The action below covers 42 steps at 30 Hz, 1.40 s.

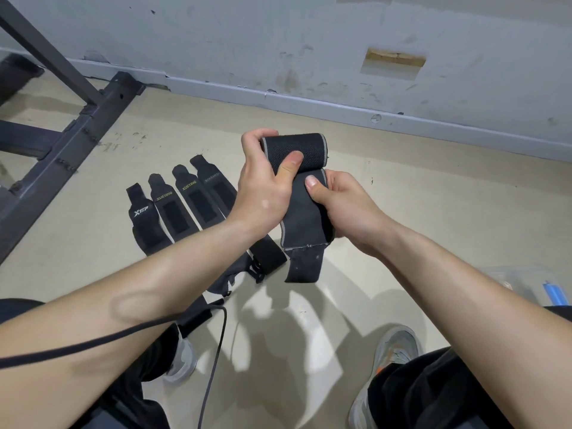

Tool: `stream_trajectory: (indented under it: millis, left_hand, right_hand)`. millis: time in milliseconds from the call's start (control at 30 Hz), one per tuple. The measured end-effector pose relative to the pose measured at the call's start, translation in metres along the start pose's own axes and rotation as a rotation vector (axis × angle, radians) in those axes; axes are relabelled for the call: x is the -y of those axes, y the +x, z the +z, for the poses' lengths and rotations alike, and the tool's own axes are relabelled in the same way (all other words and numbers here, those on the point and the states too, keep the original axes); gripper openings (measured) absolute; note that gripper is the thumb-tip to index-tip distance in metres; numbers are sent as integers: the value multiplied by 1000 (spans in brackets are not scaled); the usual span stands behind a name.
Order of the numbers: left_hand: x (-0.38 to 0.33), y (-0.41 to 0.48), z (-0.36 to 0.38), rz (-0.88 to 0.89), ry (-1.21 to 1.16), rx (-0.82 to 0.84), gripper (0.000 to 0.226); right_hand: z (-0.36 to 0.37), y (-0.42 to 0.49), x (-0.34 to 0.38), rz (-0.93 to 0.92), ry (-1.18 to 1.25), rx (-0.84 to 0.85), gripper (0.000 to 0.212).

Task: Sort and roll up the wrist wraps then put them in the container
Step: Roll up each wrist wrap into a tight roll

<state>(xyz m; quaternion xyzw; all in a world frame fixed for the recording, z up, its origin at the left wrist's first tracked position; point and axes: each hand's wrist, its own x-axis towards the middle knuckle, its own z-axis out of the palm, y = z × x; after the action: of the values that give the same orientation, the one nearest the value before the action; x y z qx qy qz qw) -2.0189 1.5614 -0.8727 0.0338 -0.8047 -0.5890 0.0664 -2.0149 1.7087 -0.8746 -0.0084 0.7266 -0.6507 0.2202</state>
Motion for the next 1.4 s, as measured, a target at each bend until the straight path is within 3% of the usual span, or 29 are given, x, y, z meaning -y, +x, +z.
stream_trajectory:
  millis: [100,200,233,367,500,567,667,733,800,1000,1133,1267,1400]
  left_hand:
    - [-2,-2,0,-9,-21,48,31]
    - [-3,-5,4,-26,-33,116,32]
    - [-3,-6,5,-26,-35,140,33]
    - [-4,-7,7,-59,-112,198,33]
    - [-17,-11,6,-380,-385,224,32]
    - [-29,-10,2,-581,-513,303,14]
    - [-37,-4,-6,-762,-608,427,39]
    - [-34,1,-8,-759,-570,432,51]
    - [-30,2,-8,-729,-528,380,49]
    - [-24,9,-9,-666,-558,227,37]
    - [-19,17,-10,-568,-466,151,34]
    - [-17,25,-15,-451,-318,188,37]
    - [-17,27,-18,-385,-266,245,33]
  right_hand:
    - [-5,1,3,41,87,-8,26]
    - [-5,4,7,73,201,-97,62]
    - [-5,4,7,54,228,-130,62]
    - [-1,4,2,-43,176,-217,36]
    - [0,3,0,-46,169,-225,30]
    - [1,3,0,-66,161,-229,19]
    - [2,2,0,-89,103,-215,8]
    - [2,0,1,-101,77,-189,4]
    - [3,-3,1,-95,95,-172,4]
    - [13,-4,1,81,221,-169,38]
    - [9,-2,-1,90,224,-135,24]
    - [1,-4,8,52,216,-123,13]
    - [-4,-1,9,54,220,-98,19]
